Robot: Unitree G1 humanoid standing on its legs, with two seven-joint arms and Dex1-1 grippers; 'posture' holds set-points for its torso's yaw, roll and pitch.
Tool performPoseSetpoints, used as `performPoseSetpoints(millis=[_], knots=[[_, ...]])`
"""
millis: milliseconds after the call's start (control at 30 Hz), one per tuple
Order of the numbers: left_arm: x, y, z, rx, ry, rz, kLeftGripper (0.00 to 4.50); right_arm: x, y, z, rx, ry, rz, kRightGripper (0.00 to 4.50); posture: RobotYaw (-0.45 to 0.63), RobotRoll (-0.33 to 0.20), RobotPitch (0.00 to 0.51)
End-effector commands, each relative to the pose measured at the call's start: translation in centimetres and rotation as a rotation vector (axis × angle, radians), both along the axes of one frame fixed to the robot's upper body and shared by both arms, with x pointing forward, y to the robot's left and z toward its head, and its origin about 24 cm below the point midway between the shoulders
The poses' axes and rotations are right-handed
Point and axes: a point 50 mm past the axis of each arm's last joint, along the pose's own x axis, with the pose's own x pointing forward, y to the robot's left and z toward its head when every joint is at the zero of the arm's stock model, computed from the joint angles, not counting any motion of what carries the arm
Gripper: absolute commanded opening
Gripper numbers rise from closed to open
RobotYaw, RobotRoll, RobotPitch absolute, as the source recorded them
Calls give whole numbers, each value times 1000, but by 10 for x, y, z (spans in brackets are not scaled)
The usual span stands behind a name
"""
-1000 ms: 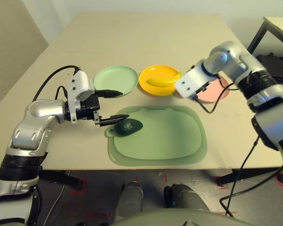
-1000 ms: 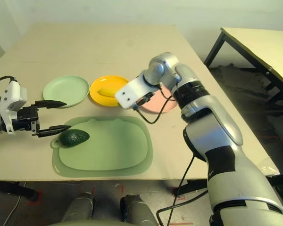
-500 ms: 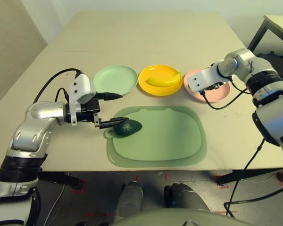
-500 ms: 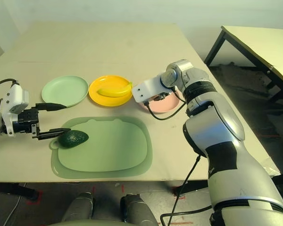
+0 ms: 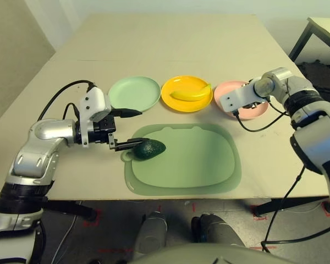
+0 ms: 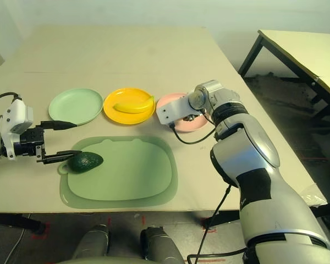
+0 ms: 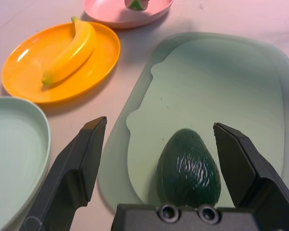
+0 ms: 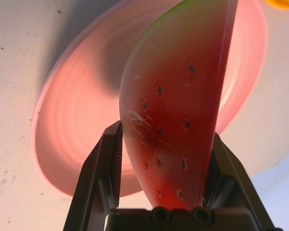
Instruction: Place the fruits into color-matched plates.
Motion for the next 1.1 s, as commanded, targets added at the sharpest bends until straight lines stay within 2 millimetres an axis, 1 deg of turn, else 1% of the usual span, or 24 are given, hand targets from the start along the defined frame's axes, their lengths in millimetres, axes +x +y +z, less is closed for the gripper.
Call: performPoseSetpoints(millis=[33,200,267,333,400,433,567,667,800,933,1000,1100], knots=[[-3,1,3,14,-16,1,4500,-2,-6,-9,-17,7,-25,2228,158,0,115],[-3,0,2,13,-15,3,4500,-1,-8,-10,-18,-11,-43,2228,156,0,115],[-3,-1,2,12,-15,2,4500,-1,-9,-10,-18,-16,-50,2956,153,0,115],[-2,-1,1,13,-14,1,4500,-1,-10,-10,-18,-20,-53,3555,153,0,115],[-2,-1,0,14,-14,0,4500,-1,-11,-10,-18,-22,-54,4271,153,0,115],[-1,-1,1,14,-14,0,4500,-1,-11,-9,-19,-22,-54,4473,153,0,115],[0,-2,1,14,-17,-2,4500,0,-13,-4,-26,-26,-46,4473,137,0,110],[2,-2,1,13,-19,-5,4500,1,-12,8,-28,-31,-24,4473,130,0,107],[5,-1,4,29,-33,-14,4500,0,-12,37,36,-8,-14,4473,129,0,104],[9,6,8,72,-55,-17,4500,-8,-23,69,132,46,-27,4473,134,0,100],[10,8,11,90,-60,-22,4500,-13,-29,82,215,91,-37,4473,132,0,97],[9,9,18,126,-53,-55,4500,-25,-30,97,365,161,-29,4473,117,0,93]])
